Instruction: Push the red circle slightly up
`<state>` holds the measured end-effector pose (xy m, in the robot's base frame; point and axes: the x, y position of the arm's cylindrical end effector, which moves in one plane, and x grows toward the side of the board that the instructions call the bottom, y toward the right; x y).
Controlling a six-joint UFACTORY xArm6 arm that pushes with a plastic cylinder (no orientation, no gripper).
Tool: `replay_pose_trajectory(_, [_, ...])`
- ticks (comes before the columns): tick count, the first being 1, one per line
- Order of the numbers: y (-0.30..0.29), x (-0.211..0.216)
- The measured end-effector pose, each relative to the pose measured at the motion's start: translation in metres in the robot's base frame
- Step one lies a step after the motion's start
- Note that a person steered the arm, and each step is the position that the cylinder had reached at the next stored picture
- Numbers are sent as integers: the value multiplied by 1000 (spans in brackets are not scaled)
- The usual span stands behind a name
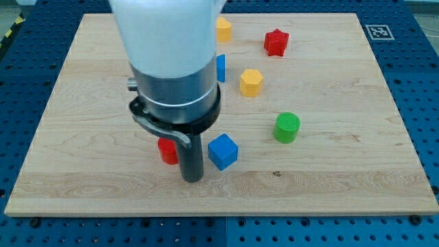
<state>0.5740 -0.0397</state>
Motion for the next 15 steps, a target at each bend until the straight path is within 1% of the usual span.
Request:
replay_pose_trajectory(1, [12,0])
replay_pose_trajectory(2, [9,-3])
replay_pose_trajectory(5, [-38,-13])
replay_pose_trajectory(9, [-59,-54])
replay_pose_trajectory(10, [-71,-54])
replay_pose_trajectory(11, [-87,-51])
replay_pose_trajectory(13, [-140,-47])
replay_pose_trajectory(15, [-142,12])
